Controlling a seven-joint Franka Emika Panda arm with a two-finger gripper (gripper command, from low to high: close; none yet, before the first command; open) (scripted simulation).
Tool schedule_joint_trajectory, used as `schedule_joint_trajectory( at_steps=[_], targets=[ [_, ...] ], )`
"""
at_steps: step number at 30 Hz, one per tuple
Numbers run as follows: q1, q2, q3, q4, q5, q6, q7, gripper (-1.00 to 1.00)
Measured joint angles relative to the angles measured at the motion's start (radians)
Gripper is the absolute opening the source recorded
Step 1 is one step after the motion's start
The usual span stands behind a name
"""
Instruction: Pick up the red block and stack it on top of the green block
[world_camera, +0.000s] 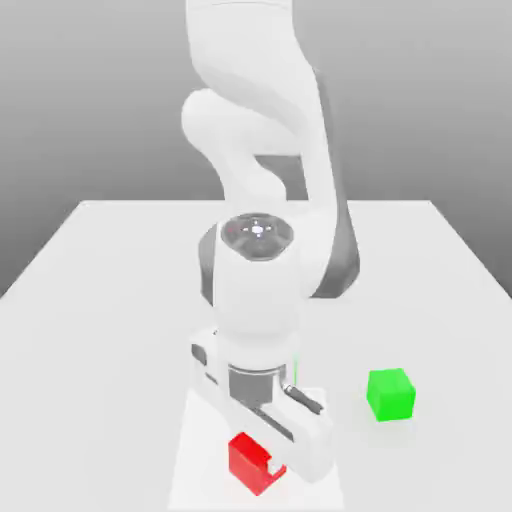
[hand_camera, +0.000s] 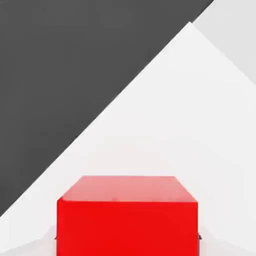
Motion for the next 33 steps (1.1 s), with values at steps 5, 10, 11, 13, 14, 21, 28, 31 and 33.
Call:
schedule_joint_trajectory(
  at_steps=[5,10,11,13,14,21,28,31,33],
  targets=[
    [-0.03,-0.157,0.047,-0.026,0.08,-0.13,-0.058,-1.0],
    [0.123,-0.303,0.15,-0.115,0.163,-0.182,0.158,-1.0],
    [0.163,-0.33,0.171,-0.135,0.181,-0.188,0.211,-1.0],
    [0.235,-0.384,0.203,-0.177,0.217,-0.198,0.319,-1.0],
    [0.259,-0.411,0.221,-0.198,0.236,-0.203,0.372,-1.0],
    [0.279,-0.349,0.275,-0.245,0.158,-0.096,0.596,-1.0],
    [0.299,-0.233,0.225,-0.241,0.015,0.005,0.698,1.0],
    [0.302,-0.223,0.219,-0.241,0.002,0.013,0.708,1.0],
    [0.3,-0.255,0.233,-0.242,0.046,-0.015,0.677,1.0]
  ],
)
